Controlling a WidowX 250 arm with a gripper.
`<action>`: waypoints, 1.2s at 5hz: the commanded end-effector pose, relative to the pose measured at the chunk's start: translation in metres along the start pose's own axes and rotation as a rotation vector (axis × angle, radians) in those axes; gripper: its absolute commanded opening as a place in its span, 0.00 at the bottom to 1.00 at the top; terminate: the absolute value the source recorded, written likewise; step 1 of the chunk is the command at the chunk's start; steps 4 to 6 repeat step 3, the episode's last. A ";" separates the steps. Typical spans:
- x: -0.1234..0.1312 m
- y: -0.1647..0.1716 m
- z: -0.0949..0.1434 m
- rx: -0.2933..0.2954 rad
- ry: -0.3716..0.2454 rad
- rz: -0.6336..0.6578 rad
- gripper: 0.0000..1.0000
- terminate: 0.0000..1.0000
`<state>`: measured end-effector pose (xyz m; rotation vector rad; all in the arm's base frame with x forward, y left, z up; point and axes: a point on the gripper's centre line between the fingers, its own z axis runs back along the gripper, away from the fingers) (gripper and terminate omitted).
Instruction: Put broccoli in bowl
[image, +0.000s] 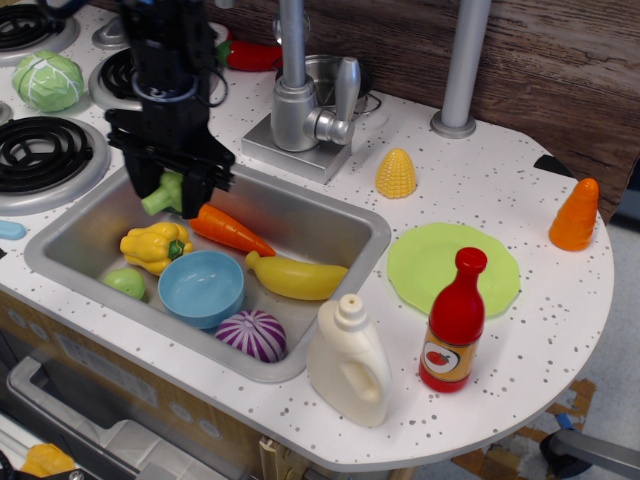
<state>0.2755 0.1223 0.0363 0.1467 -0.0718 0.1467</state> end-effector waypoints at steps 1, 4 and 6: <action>0.004 0.002 0.006 -0.009 -0.028 -0.017 1.00 0.00; 0.004 0.002 0.006 -0.009 -0.028 -0.017 1.00 1.00; 0.004 0.002 0.006 -0.009 -0.028 -0.017 1.00 1.00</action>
